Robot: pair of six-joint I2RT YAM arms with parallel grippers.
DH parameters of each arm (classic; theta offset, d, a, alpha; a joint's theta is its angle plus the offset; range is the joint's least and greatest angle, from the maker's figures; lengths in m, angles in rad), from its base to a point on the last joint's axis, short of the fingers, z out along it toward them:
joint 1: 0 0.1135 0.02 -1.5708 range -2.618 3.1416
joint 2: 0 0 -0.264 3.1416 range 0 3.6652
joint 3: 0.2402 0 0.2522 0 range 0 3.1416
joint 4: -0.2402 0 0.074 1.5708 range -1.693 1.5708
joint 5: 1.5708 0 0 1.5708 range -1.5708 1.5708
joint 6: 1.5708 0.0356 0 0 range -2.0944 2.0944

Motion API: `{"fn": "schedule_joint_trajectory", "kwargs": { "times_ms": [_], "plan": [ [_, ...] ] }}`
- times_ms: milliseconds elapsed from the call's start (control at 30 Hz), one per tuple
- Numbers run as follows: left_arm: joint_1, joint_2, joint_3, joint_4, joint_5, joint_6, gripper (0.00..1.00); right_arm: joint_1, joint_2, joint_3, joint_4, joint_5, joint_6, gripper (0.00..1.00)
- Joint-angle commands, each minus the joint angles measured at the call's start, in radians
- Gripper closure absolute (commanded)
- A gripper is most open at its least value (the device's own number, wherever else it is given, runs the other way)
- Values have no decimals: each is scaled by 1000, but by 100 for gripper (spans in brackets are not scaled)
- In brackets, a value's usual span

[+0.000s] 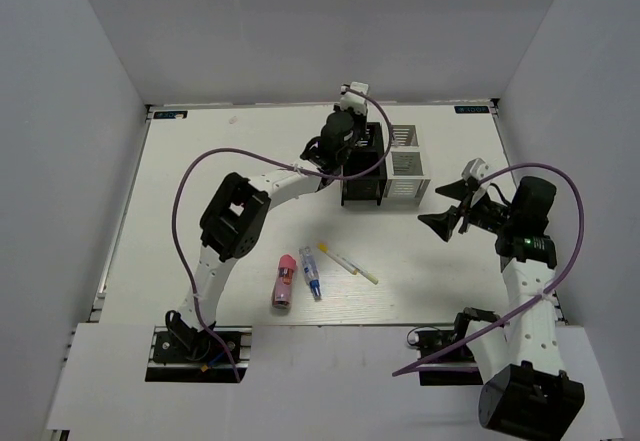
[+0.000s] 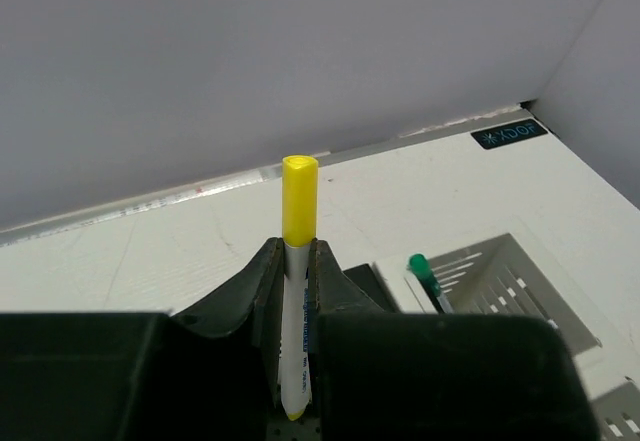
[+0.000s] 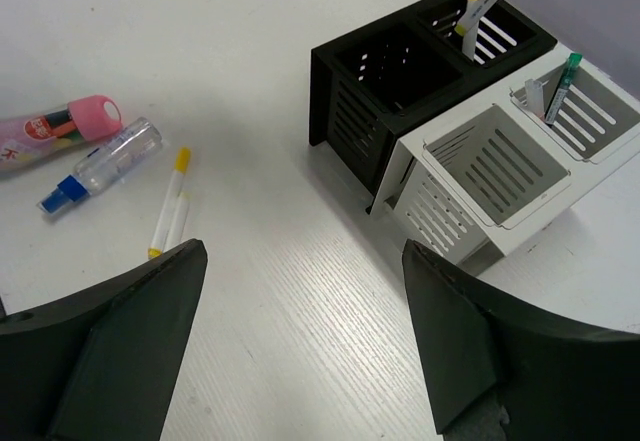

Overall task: Sort the stationery into containers
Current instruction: Place the stationery into the container, then grab a piece of stationery with the right arm

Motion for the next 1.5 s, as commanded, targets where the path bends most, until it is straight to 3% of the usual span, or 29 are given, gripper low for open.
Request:
{"fn": "schedule_joint_trajectory", "kwargs": {
  "times_ms": [0, 167, 200, 300, 400, 467, 500, 533, 600, 633, 733, 833, 967, 1067, 1300, 1467],
  "plan": [
    [16, -42, 56, 70, 0, -36, 100, -4, 17, -4, -8, -41, -41, 16],
    [25, -11, 91, 4, 23, -36, 100, -4, 46, -2, -11, -58, -45, 16],
    [25, -2, 91, -8, 35, -36, 100, -6, 47, -4, -13, -56, -45, 11],
    [25, -2, 67, -17, 35, -36, 100, -4, 64, 10, -39, -59, -68, 10],
    [25, -2, 30, 1, 35, -36, 91, 0, 115, 48, -158, -84, -136, 10],
    [25, 7, 30, 1, 35, -36, 76, -4, 150, 99, -250, -113, -243, 10],
    [25, 7, 30, 1, 35, -36, 76, -4, 184, 111, -320, -121, -243, 10],
    [25, 7, 30, 1, 35, -36, 59, -3, 201, 123, -351, -143, -337, 10],
    [25, 7, 11, 1, 35, -45, 41, -1, 265, 171, -425, -159, -384, 10],
    [25, 7, 11, 10, 35, -45, 31, -1, 276, 185, -451, -159, -416, 17],
    [25, -26, 2, -1, 35, -45, 19, 6, 314, 197, -468, -150, -444, 43],
    [25, -90, -33, -1, 57, -45, 16, 38, 301, 179, -404, -110, -435, 47],
    [16, -211, -81, -74, 66, -4, 11, 135, 241, 111, -165, 37, -226, 47],
    [7, -304, -123, -224, 81, -4, 4, 280, 235, 84, -97, 180, -159, 43],
    [7, -663, -393, -480, 49, -79, 1, 653, 412, 105, -14, 564, -32, 39],
    [18, -887, -585, -692, -1, -159, 1, 798, 553, 136, 6, 767, 25, 37]
  ]
}}
